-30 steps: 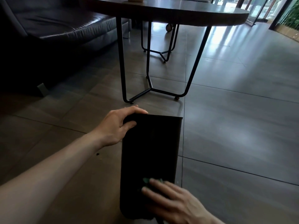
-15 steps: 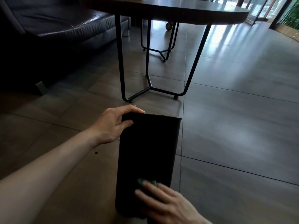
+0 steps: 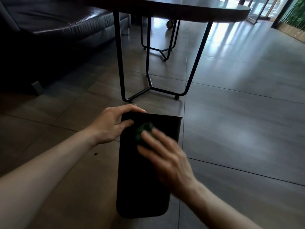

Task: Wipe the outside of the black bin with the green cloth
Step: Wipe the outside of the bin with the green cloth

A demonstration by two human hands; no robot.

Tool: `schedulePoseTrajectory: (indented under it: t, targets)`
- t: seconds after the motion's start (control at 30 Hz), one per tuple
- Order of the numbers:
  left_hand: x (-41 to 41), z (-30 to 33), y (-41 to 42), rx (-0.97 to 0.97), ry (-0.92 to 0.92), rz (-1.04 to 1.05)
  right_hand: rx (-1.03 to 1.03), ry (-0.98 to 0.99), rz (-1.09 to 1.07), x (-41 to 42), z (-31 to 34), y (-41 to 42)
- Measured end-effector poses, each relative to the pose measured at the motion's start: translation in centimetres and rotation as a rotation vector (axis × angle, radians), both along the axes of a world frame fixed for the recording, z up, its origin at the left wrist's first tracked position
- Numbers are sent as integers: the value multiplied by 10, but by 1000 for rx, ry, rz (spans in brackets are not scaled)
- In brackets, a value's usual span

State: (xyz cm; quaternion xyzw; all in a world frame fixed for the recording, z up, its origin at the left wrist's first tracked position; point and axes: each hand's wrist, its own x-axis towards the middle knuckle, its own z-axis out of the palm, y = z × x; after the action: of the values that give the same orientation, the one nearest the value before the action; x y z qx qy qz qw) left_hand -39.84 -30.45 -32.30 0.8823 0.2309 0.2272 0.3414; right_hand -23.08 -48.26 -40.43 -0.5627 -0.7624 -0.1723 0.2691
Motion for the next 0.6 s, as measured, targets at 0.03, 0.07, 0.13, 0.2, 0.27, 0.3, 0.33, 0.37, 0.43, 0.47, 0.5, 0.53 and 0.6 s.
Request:
schedulePoseTrajectory:
  t: [0.03, 0.07, 0.13, 0.2, 0.27, 0.3, 0.33, 0.37, 0.43, 0.47, 0.5, 0.53, 0.6]
  targets:
    - [-1, 0, 1, -9, 3, 7, -27, -60, 83, -7, -18, -15]
    - [-2, -1, 2, -16, 5, 10, -62, -148, 166, -12, -38, -31]
    - [-3, -2, 1, -32, 3, -2, -129, -382, 257, -18, -65, -60]
    - [-2, -2, 0, -42, 0, -15, -162, -512, 259, -10, -73, -72]
    - [-3, -2, -1, -39, -3, -11, -177, -378, 238, 3, -59, -68]
    - [-3, -2, -2, -35, -8, -12, -163, -261, 201, 9, -46, -61]
    - [-2, -1, -2, -30, -11, -17, -127, -150, 145, 15, -30, -50]
    - [0, -1, -4, -23, -12, -26, -83, -58, 68, 19, -14, -36]
    - [5, -1, -8, -8, -19, -45, -8, 83, -91, 20, 18, -7]
    - [7, 0, -9, 5, -26, -50, 16, 121, -148, 17, 28, 4]
    - [9, 0, -10, 15, -31, -52, 28, 130, -173, 11, 32, 11]
    - [10, 0, -9, 16, -31, -53, 31, 106, -156, 4, 28, 13]
    - [9, -1, -6, -9, -17, -43, 12, -19, -12, -13, 1, -2]
